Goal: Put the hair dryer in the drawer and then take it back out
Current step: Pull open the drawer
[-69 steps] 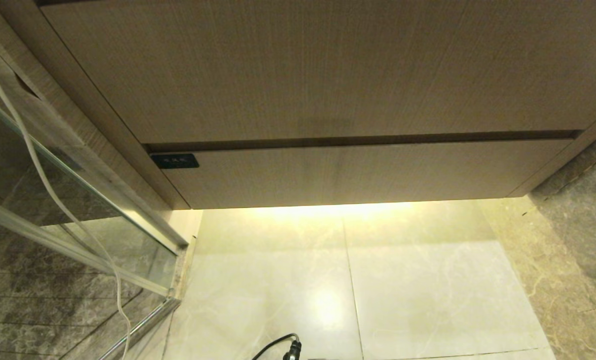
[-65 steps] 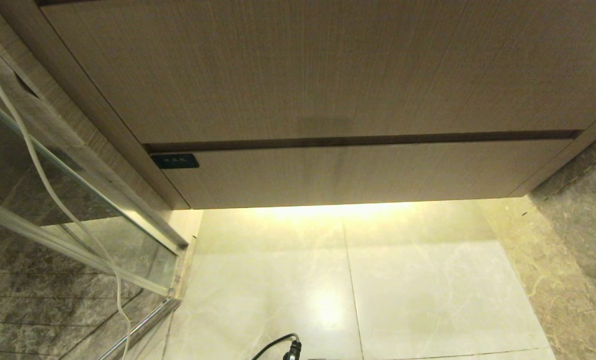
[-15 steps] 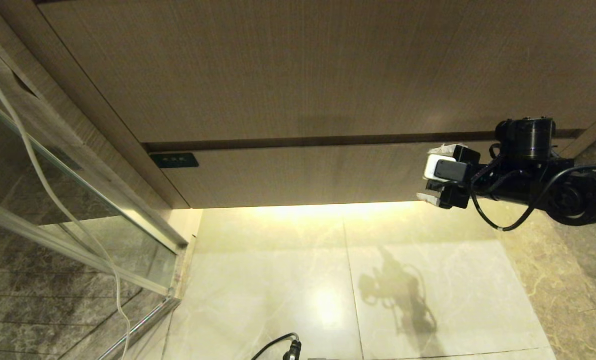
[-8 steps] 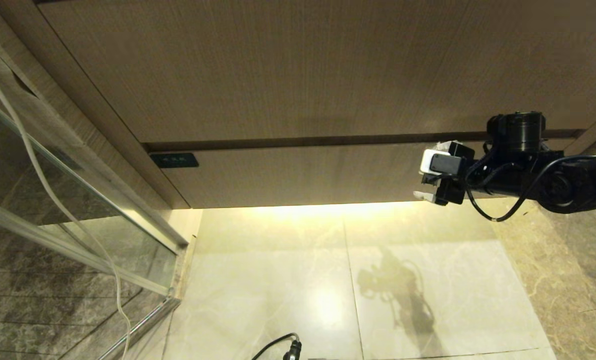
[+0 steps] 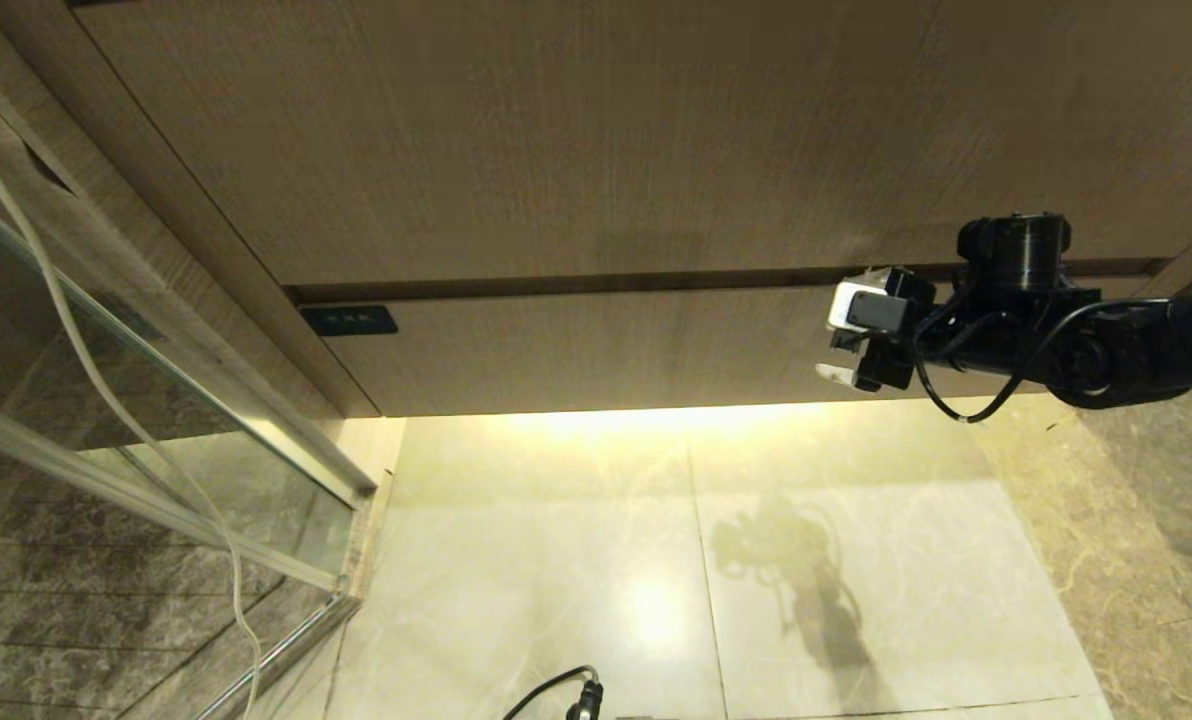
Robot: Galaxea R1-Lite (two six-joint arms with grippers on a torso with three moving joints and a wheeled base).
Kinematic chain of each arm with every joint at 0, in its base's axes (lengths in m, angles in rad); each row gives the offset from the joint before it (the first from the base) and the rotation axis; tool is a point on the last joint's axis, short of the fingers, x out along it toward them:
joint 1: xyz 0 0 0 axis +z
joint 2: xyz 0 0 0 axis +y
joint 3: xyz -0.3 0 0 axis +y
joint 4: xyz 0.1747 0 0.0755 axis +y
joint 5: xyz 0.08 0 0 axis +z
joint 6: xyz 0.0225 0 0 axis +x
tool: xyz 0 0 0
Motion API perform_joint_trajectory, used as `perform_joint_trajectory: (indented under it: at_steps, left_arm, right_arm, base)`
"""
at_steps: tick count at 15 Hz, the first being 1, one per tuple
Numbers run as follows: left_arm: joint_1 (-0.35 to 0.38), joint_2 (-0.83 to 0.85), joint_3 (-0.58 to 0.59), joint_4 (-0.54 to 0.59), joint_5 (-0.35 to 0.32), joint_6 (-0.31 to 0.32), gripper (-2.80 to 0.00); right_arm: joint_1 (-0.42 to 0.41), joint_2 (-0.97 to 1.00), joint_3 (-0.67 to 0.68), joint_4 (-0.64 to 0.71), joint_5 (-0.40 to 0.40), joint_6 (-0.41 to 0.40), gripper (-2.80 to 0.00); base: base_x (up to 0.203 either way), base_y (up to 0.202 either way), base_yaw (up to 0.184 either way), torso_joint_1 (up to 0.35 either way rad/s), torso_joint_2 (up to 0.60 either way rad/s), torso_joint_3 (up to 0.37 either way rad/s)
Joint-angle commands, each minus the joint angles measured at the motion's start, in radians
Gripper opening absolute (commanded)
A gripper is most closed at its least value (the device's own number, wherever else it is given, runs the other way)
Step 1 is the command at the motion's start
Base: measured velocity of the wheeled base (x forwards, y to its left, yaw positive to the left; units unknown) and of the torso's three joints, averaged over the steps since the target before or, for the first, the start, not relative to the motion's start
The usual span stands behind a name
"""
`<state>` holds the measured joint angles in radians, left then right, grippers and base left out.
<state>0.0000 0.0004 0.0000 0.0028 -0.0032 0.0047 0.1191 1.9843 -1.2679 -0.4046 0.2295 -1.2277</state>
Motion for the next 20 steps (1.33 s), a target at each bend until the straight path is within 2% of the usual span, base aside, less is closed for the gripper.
perform_joint_trajectory:
  at_steps: [1,13,16,20]
  left_arm:
    - [0.0,0.001,0.0,0.0,0.0,0.0,-2.8]
    - [0.0,0.001,0.001,0.0,0.0,0.0,-2.8]
    - [0.0,0.001,0.002,0.0,0.0,0.0,-2.8]
    - [0.0,0.001,0.0,0.0,0.0,0.0,-2.8]
  right_arm:
    - [0.001,0.007,-0.014,-0.022,0.001,-0.007,0.0]
    - [-0.004,0.136,-0.101,-0.061,-0.004,-0.007,0.0]
    - [-0.01,0.151,-0.089,0.001,-0.013,-0.008,0.0]
    - [-0.02,0.136,-0.09,0.175,-0.044,0.006,0.0]
  base:
    - [0.0,0.0,0.0,0.0,0.0,0.0]
    - [0.0,0.0,0.0,0.0,0.0,0.0]
    - [0.0,0.0,0.0,0.0,0.0,0.0]
    - [0.0,0.0,0.0,0.0,0.0,0.0]
